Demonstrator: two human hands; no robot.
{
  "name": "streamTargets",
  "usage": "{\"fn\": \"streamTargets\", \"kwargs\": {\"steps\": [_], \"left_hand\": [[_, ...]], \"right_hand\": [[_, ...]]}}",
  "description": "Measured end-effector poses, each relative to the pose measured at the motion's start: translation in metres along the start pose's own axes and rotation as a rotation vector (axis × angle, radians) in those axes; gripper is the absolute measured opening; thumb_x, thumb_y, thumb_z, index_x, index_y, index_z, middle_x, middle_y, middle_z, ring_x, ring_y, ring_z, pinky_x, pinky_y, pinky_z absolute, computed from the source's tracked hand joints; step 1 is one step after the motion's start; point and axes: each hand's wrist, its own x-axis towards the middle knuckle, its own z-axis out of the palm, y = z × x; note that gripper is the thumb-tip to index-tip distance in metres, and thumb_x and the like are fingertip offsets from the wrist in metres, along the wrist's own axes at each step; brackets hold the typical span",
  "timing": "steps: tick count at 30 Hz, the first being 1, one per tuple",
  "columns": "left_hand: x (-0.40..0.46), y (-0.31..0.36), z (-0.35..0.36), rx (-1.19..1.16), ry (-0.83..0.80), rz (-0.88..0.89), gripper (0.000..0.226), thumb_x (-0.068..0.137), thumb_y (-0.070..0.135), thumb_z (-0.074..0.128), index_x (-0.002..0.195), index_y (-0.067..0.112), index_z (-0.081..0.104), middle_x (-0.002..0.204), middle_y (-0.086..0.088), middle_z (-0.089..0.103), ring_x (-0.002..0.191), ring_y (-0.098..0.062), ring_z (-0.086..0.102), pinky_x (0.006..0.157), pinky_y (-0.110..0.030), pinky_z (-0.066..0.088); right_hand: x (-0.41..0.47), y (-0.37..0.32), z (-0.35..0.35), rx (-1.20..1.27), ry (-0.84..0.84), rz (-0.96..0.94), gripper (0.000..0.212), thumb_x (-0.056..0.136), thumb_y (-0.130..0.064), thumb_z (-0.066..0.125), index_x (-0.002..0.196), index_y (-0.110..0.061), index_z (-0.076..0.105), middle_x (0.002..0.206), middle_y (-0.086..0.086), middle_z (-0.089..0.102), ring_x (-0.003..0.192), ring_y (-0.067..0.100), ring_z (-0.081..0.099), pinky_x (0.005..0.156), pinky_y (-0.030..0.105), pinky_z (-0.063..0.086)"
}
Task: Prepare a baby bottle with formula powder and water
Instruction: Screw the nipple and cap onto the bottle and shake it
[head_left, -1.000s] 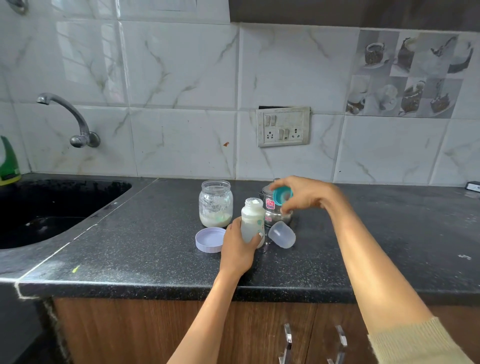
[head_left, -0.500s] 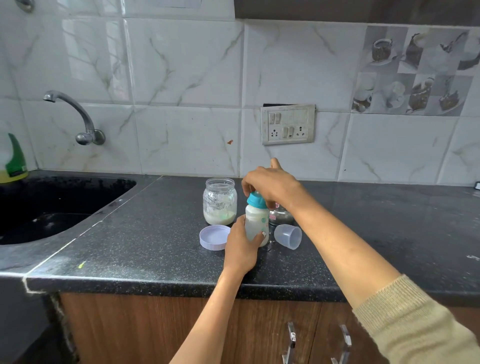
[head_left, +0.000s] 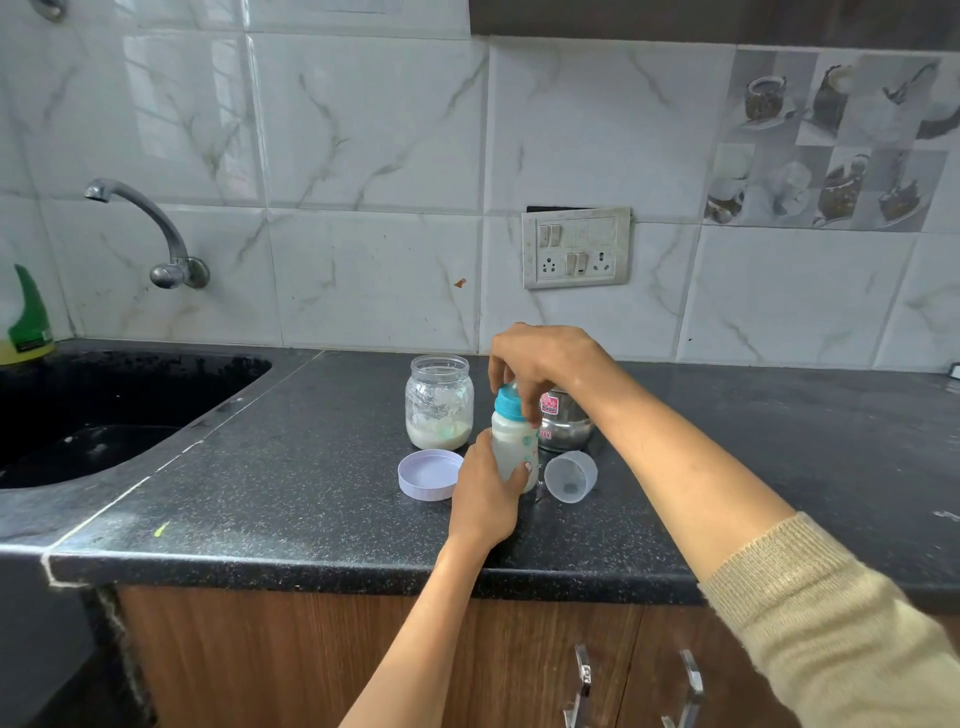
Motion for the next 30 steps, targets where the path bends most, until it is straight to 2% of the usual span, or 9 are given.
{"fn": "streamTargets", "kwargs": {"steps": [2,5,9,14,18,21,23,26,30], "left_hand": [[0.000,0.000,0.000,0.011,-0.002,-0.002,0.031,0.088,0.016,0.059,0.117,0.013,0.046,0.114,-0.005,0.059,0.104,-0.021,0.055,0.089,-0.035,0.045],[0.000,0.000,0.000,0.026,-0.004,0.001,0.031,0.088,0.017,0.059,0.116,0.013,0.046,0.114,-0.006,0.059,0.105,-0.022,0.055,0.090,-0.039,0.046],[0.000,0.000,0.000,0.065,-0.008,0.006,0.030,0.088,0.017,0.058,0.114,0.012,0.045,0.113,-0.008,0.059,0.104,-0.024,0.055,0.090,-0.042,0.046],[0.001,0.000,0.000,0.094,-0.007,0.017,0.030,0.088,0.018,0.058,0.114,0.011,0.045,0.112,-0.008,0.058,0.103,-0.024,0.055,0.089,-0.042,0.046],[0.002,0.006,0.001,0.077,-0.002,-0.001,0.037,0.083,0.025,0.062,0.113,0.011,0.045,0.108,-0.007,0.056,0.100,-0.026,0.055,0.086,-0.042,0.048],[0.003,0.008,0.003,0.079,-0.012,-0.014,0.049,0.082,0.038,0.066,0.117,0.013,0.043,0.114,-0.004,0.056,0.103,-0.023,0.055,0.087,-0.040,0.048],[0.003,0.008,0.004,0.094,-0.012,-0.007,0.047,0.085,0.036,0.064,0.117,0.010,0.041,0.117,-0.007,0.058,0.104,-0.024,0.056,0.085,-0.037,0.047],[0.003,0.007,0.003,0.127,-0.005,0.012,0.044,0.087,0.034,0.061,0.118,0.009,0.040,0.118,-0.009,0.058,0.105,-0.026,0.056,0.083,-0.036,0.046],[0.002,0.007,0.003,0.128,-0.009,0.017,0.044,0.088,0.034,0.060,0.119,0.010,0.040,0.118,-0.008,0.058,0.105,-0.025,0.056,0.082,-0.034,0.045]], "right_hand": [[0.002,0.000,-0.003,-0.021,-0.001,0.019,0.066,0.055,-0.024,0.090,0.116,-0.023,0.064,0.112,-0.006,0.061,0.088,0.015,0.059,0.069,0.026,0.048],[0.008,0.004,-0.004,-0.006,-0.036,0.027,0.063,0.056,-0.027,0.089,0.114,-0.024,0.064,0.111,-0.004,0.063,0.093,0.017,0.063,0.072,0.028,0.050],[0.015,0.009,-0.002,0.072,-0.133,-0.001,0.055,0.060,-0.012,0.086,0.108,-0.028,0.063,0.120,0.001,0.062,0.101,0.024,0.065,0.088,0.037,0.054],[0.020,0.013,-0.005,0.084,-0.186,-0.069,0.055,0.063,0.003,0.082,0.105,-0.028,0.064,0.128,0.000,0.054,0.113,0.029,0.059,0.094,0.041,0.051],[0.022,0.019,-0.001,0.185,-0.189,-0.069,0.052,0.066,0.003,0.080,0.107,-0.025,0.064,0.127,0.004,0.053,0.107,0.028,0.061,0.083,0.032,0.055],[0.022,0.019,0.002,0.281,-0.176,-0.062,0.050,0.066,-0.008,0.083,0.111,-0.017,0.064,0.122,0.006,0.056,0.101,0.026,0.064,0.074,0.027,0.057],[0.022,0.019,0.001,0.302,-0.173,-0.074,0.047,0.066,-0.008,0.083,0.109,-0.015,0.066,0.121,0.007,0.058,0.100,0.027,0.063,0.073,0.028,0.057],[0.024,0.018,-0.003,0.230,-0.177,-0.119,0.046,0.061,0.001,0.083,0.100,-0.021,0.070,0.115,-0.001,0.058,0.106,0.023,0.059,0.081,0.030,0.050],[0.022,0.018,-0.002,0.225,-0.178,-0.128,0.046,0.059,0.003,0.083,0.094,-0.024,0.071,0.111,-0.006,0.057,0.106,0.019,0.055,0.074,0.024,0.045]]}}
